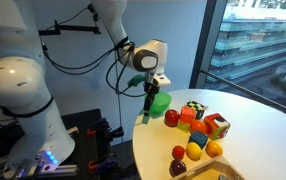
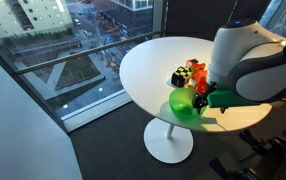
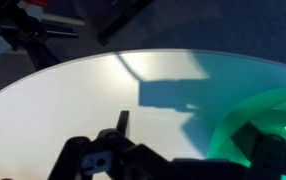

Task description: Slide the green bowl slightly backwards, pick up the red apple and put it in the green bowl

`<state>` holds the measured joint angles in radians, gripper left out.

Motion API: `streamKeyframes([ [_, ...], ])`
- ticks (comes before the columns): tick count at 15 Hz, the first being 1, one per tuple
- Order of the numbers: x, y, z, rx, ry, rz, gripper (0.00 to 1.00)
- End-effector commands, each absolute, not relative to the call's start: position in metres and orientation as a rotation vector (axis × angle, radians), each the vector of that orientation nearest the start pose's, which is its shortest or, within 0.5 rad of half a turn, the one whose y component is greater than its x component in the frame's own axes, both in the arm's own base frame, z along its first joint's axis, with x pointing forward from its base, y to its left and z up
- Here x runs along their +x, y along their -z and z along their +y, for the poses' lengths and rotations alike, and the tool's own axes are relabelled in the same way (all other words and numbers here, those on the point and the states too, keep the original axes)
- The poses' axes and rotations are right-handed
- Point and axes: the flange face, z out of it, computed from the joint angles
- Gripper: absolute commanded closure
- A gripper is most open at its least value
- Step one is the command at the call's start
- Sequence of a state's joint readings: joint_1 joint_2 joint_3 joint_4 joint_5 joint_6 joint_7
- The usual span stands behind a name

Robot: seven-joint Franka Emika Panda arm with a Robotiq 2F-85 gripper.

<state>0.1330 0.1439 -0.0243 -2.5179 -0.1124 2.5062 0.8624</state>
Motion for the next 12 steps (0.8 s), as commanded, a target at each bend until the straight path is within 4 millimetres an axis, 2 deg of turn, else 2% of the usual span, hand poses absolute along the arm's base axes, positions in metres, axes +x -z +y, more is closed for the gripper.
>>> streamKeyframes([
  [1,0.429,-0.226,0.037,-3.095,-0.201,1.042,0.0],
  [12,0.402,-0.234,0.016,-3.086,-0.255,1.066,0.0],
])
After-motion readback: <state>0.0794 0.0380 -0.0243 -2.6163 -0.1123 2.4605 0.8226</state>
